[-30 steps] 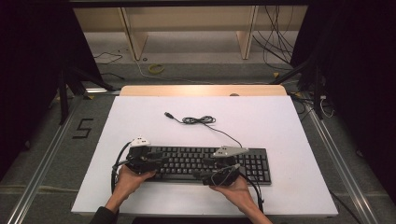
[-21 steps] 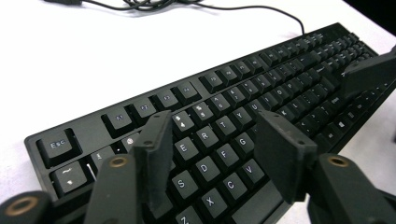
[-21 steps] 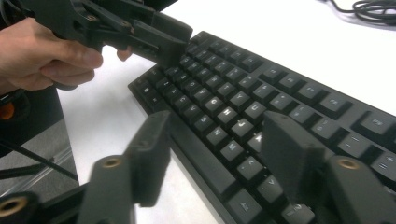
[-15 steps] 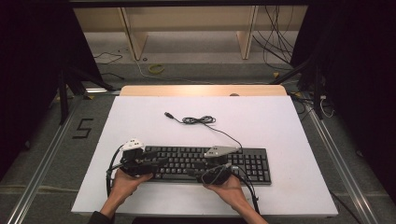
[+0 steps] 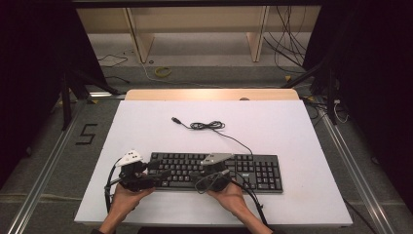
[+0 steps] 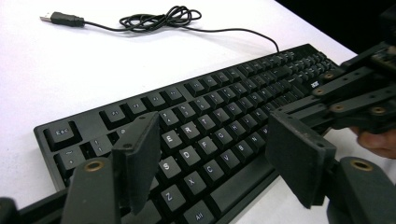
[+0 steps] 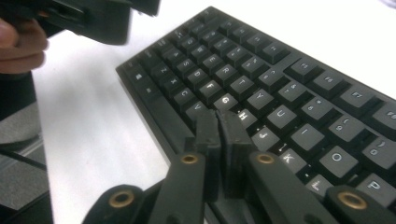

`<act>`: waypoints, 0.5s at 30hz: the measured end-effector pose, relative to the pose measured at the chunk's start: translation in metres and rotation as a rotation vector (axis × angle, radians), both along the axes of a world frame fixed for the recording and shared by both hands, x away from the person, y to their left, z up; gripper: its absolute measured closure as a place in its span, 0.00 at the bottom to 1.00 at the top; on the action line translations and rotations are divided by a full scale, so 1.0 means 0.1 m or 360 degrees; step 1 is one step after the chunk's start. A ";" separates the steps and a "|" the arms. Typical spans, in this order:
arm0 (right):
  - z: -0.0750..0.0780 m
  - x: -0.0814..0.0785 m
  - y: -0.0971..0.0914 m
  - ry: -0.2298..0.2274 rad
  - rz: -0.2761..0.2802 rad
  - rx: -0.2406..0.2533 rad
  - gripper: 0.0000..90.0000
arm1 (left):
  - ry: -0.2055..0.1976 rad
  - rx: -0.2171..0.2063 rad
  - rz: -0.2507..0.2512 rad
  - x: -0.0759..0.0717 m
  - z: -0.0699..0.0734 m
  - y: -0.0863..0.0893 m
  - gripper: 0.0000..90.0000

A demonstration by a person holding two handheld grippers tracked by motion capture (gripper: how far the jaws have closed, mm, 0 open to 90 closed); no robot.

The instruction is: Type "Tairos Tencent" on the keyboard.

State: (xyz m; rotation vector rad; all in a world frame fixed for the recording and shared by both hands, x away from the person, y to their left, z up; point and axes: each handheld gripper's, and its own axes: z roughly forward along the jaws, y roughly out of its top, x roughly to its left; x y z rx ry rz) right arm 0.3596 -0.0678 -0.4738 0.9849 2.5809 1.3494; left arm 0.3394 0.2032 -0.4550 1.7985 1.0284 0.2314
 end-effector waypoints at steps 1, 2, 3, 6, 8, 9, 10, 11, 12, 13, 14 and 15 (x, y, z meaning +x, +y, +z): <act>-0.01 0.00 0.01 0.0002 -0.0002 -0.0006 1.00 | -0.0006 -0.0003 0.0002 -0.01 0.00 0.00 0.37; -0.02 0.01 0.03 -0.0002 0.0004 -0.0013 1.00 | -0.0012 0.0000 0.0002 -0.02 0.00 0.01 0.37; -0.03 0.01 0.04 0.0005 -0.0001 -0.0022 1.00 | -0.0016 0.0002 0.0000 -0.03 0.00 0.02 0.36; -0.04 0.02 0.05 0.0004 -0.0008 -0.0038 1.00 | -0.0024 -0.0008 -0.0003 -0.07 -0.01 0.03 0.36; -0.05 0.03 0.05 -0.0002 -0.0012 -0.0046 1.00 | -0.0027 -0.0008 0.0000 -0.09 -0.02 0.04 0.36; -0.05 0.03 0.05 0.0001 -0.0017 -0.0047 1.00 | -0.0028 -0.0010 0.0001 -0.10 -0.02 0.05 0.36; -0.05 0.04 0.05 0.0001 -0.0020 -0.0047 1.00 | -0.0029 -0.0010 0.0001 -0.10 -0.02 0.05 0.36; -0.05 0.04 0.05 0.0002 -0.0020 -0.0046 1.00 | -0.0032 -0.0011 0.0002 -0.11 -0.02 0.05 0.36; -0.06 0.04 0.05 0.0003 -0.0021 -0.0047 1.00 | -0.0035 -0.0010 -0.0001 -0.12 -0.02 0.05 0.36; -0.06 0.04 0.05 -0.0002 -0.0020 -0.0050 1.00 | -0.0039 -0.0005 -0.0004 -0.12 -0.02 0.05 0.36; -0.06 0.04 0.05 0.0002 -0.0026 -0.0052 1.00 | -0.0038 -0.0003 -0.0005 -0.12 -0.02 0.05 0.36; -0.07 0.05 0.05 0.0003 -0.0025 -0.0056 1.00 | -0.0038 -0.0001 -0.0005 -0.12 -0.02 0.05 0.36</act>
